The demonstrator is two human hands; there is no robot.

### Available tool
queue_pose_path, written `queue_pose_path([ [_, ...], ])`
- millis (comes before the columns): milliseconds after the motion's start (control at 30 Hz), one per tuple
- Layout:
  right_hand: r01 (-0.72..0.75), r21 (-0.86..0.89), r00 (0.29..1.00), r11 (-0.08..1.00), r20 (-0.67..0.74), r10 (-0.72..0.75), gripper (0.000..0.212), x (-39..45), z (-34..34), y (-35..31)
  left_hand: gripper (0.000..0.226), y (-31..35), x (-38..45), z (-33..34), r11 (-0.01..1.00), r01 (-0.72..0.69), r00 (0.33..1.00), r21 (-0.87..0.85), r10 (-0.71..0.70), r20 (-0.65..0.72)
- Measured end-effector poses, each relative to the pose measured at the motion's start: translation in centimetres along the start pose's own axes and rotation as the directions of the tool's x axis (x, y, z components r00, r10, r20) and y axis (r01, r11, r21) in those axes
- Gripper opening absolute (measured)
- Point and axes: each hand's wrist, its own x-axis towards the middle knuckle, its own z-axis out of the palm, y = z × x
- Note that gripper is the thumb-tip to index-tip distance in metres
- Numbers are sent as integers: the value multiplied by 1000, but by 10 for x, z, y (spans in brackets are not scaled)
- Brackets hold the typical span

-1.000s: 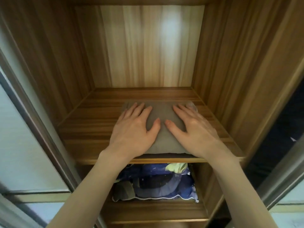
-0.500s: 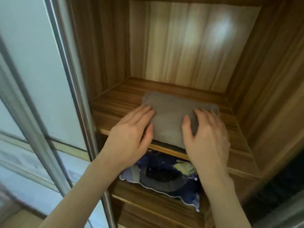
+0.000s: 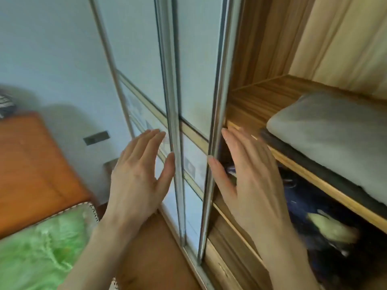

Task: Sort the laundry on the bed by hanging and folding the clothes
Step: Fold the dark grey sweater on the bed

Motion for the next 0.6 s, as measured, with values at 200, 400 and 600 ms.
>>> queue_pose_path([
  [200,194,88,971,977,122,-204,56,24,72,-52,45,-81,-49,-47,943,259,963,208,-236,-132],
  [400,304,187,927,934,170,-335,59,39,132,-127,43,-138,-103,-93,841,443,893,310,-385,-233],
  [600,440,380,807,814,230,-544,61,41,194,-215,45,-190,-168,-130,703,620,784,347,-544,-298],
])
